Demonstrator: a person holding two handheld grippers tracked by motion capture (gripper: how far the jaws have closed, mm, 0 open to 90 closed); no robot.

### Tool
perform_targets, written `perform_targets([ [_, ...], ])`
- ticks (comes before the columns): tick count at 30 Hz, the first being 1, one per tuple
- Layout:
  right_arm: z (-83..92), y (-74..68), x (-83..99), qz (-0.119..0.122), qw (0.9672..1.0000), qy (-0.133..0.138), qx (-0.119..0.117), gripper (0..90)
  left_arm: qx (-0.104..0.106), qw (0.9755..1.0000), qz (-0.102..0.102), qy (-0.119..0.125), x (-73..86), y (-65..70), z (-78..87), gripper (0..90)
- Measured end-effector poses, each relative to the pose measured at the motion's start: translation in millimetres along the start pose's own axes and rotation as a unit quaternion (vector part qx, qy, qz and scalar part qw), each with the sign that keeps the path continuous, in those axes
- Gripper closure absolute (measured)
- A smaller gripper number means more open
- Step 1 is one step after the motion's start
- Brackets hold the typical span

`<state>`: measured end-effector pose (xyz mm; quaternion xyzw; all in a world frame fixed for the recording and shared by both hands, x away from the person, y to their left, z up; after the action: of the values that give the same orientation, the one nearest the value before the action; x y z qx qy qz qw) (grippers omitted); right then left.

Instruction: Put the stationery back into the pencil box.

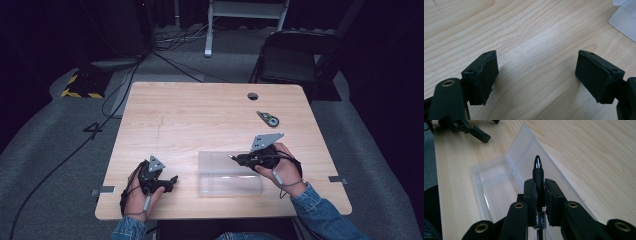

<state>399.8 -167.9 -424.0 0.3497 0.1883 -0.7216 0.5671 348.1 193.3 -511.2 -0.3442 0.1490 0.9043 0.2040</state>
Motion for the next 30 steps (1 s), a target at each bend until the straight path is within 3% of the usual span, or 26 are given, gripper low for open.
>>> perform_targets([
  [14, -20.6, -6.7, -0.2, 0.036, 0.9991, -0.006, -0.020, 80.6, 0.000, 1.0000, 0.000, 0.000, 0.0, 0.0, 0.0, 19.0],
  [30, -39.3, -16.3, 3.0, 0.056, 0.9973, -0.028, -0.039, 80.6, 0.000, 1.0000, 0.000, 0.000, 0.0, 0.0, 0.0, 19.1],
])
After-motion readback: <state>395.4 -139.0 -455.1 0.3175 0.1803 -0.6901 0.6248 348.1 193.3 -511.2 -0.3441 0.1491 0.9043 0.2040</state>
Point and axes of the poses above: each handheld gripper's, and its own axes: z roughly backward along the jaws, x roughly out of its underside, y roughly to its right, the point moved 1 cm from there along -z, roughly forward along the jaws, and after that the axes turned 9 degrees about z, right-handed, at the moved point
